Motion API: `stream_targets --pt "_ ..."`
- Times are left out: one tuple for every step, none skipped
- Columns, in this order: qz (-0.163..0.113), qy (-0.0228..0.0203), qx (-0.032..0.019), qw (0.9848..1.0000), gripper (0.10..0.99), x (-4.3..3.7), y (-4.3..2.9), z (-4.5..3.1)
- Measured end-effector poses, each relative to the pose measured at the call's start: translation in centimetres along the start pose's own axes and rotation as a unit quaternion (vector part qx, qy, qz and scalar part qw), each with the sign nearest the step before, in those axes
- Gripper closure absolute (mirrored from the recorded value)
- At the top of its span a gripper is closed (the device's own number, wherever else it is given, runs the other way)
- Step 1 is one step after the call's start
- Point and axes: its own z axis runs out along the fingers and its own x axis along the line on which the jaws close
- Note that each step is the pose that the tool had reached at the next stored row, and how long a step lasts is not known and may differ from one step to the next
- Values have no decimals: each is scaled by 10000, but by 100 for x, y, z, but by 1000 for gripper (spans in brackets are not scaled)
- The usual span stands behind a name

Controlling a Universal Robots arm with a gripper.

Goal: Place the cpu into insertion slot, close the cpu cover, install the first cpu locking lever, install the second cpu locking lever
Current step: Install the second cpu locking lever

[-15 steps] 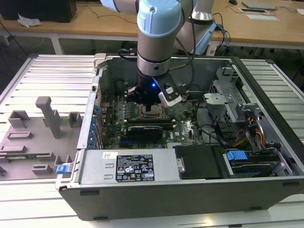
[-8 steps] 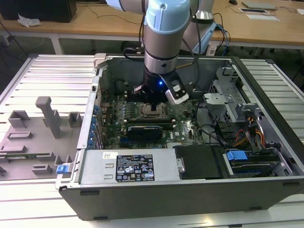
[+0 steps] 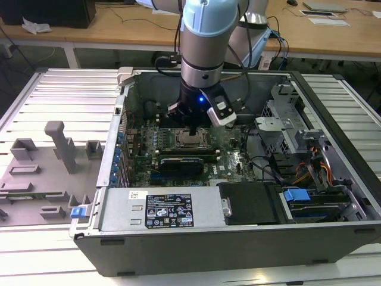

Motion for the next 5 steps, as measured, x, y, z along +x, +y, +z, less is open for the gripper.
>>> stream_targets --pt "0 0 1 10000 980 0 0 0" --pt "0 1 3 10000 980 0 1 -1" --pt "0 1 4 10000 980 0 2 0" --pt "0 1 4 10000 980 0 2 0" --pt "0 1 5 10000 980 0 2 0"
